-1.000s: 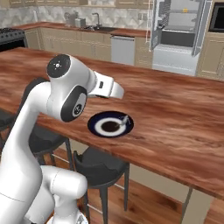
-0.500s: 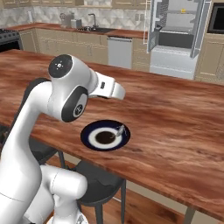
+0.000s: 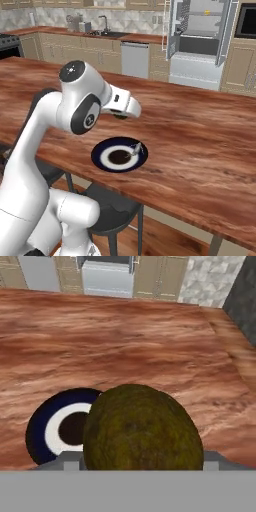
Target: Take the cheese, fish, and avocado from the fridge and place them on the plate on the dining counter to create an appetizer plate.
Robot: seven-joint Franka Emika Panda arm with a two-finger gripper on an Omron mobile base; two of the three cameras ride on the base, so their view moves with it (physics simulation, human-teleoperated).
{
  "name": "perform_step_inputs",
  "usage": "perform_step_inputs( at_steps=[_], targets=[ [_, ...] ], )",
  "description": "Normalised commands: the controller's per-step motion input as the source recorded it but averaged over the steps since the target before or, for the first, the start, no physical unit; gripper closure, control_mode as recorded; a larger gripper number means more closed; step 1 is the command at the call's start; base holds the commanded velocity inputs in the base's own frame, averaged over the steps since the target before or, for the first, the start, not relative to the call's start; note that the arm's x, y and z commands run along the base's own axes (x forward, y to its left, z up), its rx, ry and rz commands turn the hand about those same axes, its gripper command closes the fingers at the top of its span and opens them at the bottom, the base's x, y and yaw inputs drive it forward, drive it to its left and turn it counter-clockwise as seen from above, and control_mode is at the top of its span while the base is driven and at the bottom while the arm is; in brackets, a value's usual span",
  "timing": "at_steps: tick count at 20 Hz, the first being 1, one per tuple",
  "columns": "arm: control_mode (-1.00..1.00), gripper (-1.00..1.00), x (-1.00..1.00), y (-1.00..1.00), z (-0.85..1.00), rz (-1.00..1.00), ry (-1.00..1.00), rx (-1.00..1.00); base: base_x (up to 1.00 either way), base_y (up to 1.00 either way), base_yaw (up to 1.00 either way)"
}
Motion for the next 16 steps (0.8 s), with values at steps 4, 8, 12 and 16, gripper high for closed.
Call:
perform_step_inputs(
  at_steps=[4, 8, 12, 16],
  targets=[
    [-1.0, 1.0, 0.4, 0.83, -0.64, 0.0, 0.25, 0.0, 0.0, 0.0, 0.0],
    [-1.0, 1.0, 0.32, 0.83, -0.6, 0.0, 0.13, 0.07, 0.0, 0.0, 0.0],
    [-1.0, 1.0, 0.31, 0.61, -0.58, 0.0, 0.09, 0.19, 0.0, 0.0, 0.0],
    [-1.0, 1.0, 0.49, 0.17, -0.53, 0.07, 0.14, 0.18, 0.0, 0.0, 0.0]
  ],
)
